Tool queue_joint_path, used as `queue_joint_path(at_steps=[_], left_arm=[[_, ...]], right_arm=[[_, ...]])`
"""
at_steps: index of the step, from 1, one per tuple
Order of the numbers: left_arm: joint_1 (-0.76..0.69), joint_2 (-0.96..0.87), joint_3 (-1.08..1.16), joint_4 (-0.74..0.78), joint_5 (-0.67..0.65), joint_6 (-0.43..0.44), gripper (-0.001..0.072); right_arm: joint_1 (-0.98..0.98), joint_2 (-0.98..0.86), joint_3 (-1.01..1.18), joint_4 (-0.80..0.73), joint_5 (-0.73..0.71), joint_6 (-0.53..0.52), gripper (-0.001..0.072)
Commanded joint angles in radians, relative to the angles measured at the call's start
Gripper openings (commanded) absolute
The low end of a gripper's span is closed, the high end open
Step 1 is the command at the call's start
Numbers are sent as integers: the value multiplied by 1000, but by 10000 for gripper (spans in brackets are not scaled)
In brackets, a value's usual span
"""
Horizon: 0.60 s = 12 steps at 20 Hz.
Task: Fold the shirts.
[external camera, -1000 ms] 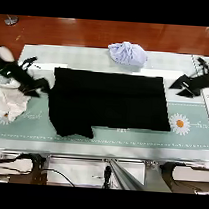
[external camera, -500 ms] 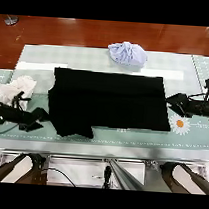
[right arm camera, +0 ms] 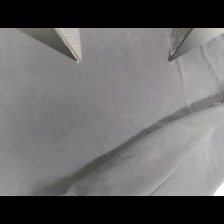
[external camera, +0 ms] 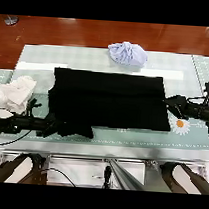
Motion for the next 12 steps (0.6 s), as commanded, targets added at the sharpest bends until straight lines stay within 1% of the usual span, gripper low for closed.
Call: queue_joint_path(at_steps=[1,3,4,5,6,7,9,12], left_arm=[[-101,2,-13,-38,23,4,702],[-111,2,-13,-38,10,16,698],[-111,2,-13,-38,-6,42,621],[-111,2,-13,-39,-23,63,408],[-111,2,-11,-39,-44,81,158],[-111,2,-8,-39,-57,111,25],[-110,2,0,-40,-63,116,25],[-109,2,25,-60,-63,116,25]], right_arm=[[-38,3,4,7,2,3,619],[-121,3,16,-35,12,15,619],[-166,3,17,-75,23,31,619],[-208,3,17,-153,42,56,619],[-237,3,17,-248,68,100,619],[-249,3,16,-334,93,133,619],[-238,3,8,-457,106,215,619],[-189,2,-23,-533,135,256,619]])
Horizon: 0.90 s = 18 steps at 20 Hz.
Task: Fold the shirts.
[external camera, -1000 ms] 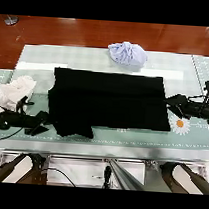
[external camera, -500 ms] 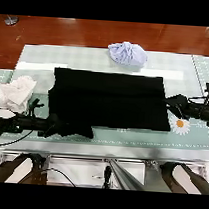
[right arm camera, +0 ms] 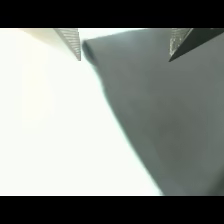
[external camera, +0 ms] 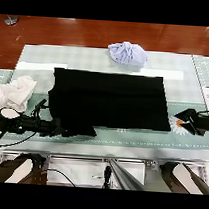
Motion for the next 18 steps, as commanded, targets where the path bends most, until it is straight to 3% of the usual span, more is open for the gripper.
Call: queue_joint_path(at_steps=[1,8,18], left_arm=[[-2,1,26,-28,-14,18,25],[-2,0,59,-37,3,18,25],[-2,0,59,-37,12,17,25]], right_arm=[[40,0,-31,-141,47,78,619],[155,-71,-40,-121,60,76,619],[161,-222,-40,156,-74,-23,607]])
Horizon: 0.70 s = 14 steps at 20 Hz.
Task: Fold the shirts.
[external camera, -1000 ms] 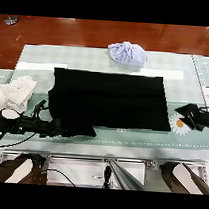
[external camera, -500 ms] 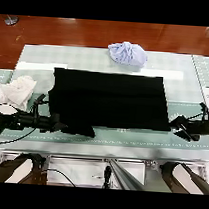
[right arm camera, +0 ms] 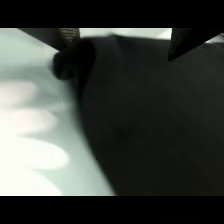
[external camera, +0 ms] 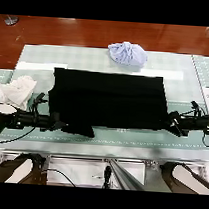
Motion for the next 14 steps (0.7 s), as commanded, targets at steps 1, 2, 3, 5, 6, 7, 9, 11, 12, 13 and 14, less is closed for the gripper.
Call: queue_joint_path(at_steps=[1,2,3,5,6,7,9,11,12,13,14], left_arm=[[0,0,3,-1,11,0,25],[1,0,11,0,11,0,25],[1,0,30,1,10,0,25],[1,0,110,-2,-4,-1,25],[1,0,166,-3,-9,0,25],[1,-2,220,1,3,0,26],[1,-37,333,1,63,-18,25],[-9,-116,434,-11,132,-50,25],[-18,-166,478,-11,166,-50,25],[-28,-230,530,-11,182,-53,25],[-35,-299,586,-11,181,-55,25]], right_arm=[[2,-39,-1,88,-42,-48,490],[2,-39,2,114,-29,-95,185],[2,-39,13,145,-1,-161,27],[2,-39,74,197,72,-209,26],[2,-39,118,209,87,-209,26],[2,-39,163,212,90,-204,26],[2,-39,249,211,58,-168,26],[6,-51,315,245,37,-158,26],[23,-74,356,246,38,-157,26],[52,-108,399,243,36,-157,26],[82,-145,440,240,23,-151,26]])
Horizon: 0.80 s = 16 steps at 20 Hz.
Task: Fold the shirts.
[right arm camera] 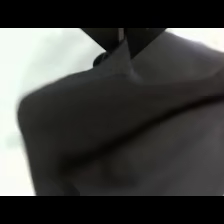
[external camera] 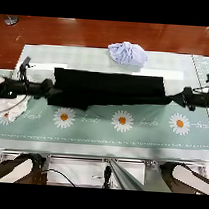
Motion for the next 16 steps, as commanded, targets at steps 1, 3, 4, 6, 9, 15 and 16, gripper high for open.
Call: queue_joint_path(at_steps=[1,3,4,6,9,15,16], left_arm=[[-22,-204,202,-2,55,-17,24],[-25,-340,327,-2,37,-63,25],[-25,-401,387,-2,26,-82,24],[-25,-505,490,-2,-13,-87,25],[-25,-613,585,-2,-24,-113,25],[43,-660,694,45,-138,-120,704],[89,-659,745,102,-223,-133,703]], right_arm=[[71,-101,151,16,-45,30,26],[108,-188,244,17,-101,87,26],[126,-229,290,16,-108,99,26],[156,-316,378,16,-108,121,26],[187,-429,463,20,-126,155,26],[141,-491,545,62,-105,146,625],[104,-491,575,41,-50,145,625]])
